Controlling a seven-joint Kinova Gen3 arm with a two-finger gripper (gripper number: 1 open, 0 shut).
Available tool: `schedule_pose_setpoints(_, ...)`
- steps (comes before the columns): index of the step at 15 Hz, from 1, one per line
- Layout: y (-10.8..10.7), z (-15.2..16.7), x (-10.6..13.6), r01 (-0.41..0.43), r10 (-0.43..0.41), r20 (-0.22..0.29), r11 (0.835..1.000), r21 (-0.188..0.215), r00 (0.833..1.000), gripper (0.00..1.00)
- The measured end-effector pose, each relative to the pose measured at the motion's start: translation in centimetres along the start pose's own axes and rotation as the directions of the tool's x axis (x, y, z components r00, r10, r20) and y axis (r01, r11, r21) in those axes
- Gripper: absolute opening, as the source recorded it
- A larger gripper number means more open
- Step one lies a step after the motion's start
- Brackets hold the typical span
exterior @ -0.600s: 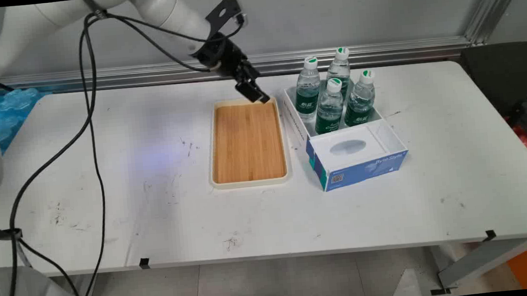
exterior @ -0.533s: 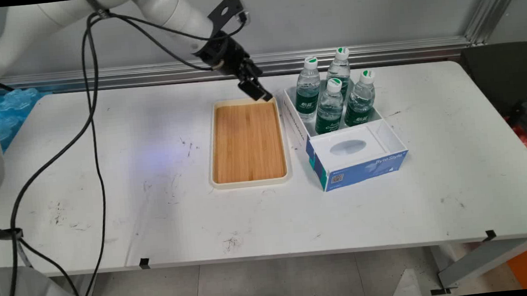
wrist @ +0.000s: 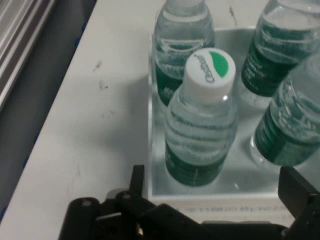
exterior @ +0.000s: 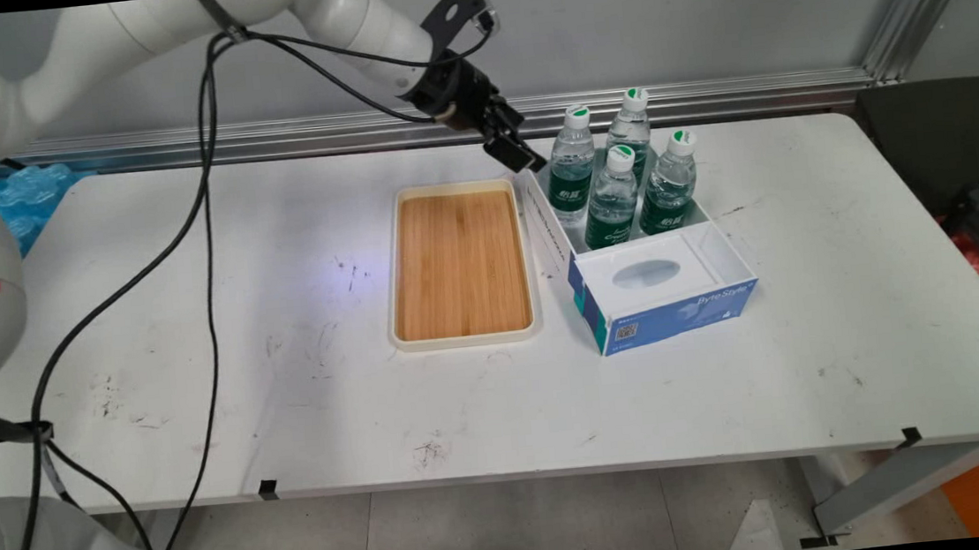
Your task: Pick up the green bottle from the white box
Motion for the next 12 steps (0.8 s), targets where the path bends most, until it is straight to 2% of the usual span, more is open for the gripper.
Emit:
schedule_pose_setpoints(8,-0.6,3.7,-0.1,0.002,-0.002,-0.074,1.000,0.000,0.997,1.00)
schedule_pose_setpoints(12,-0.8,4.9,-0.3,0.004,-0.004,-0.093,1.000,-0.004,0.996,1.00)
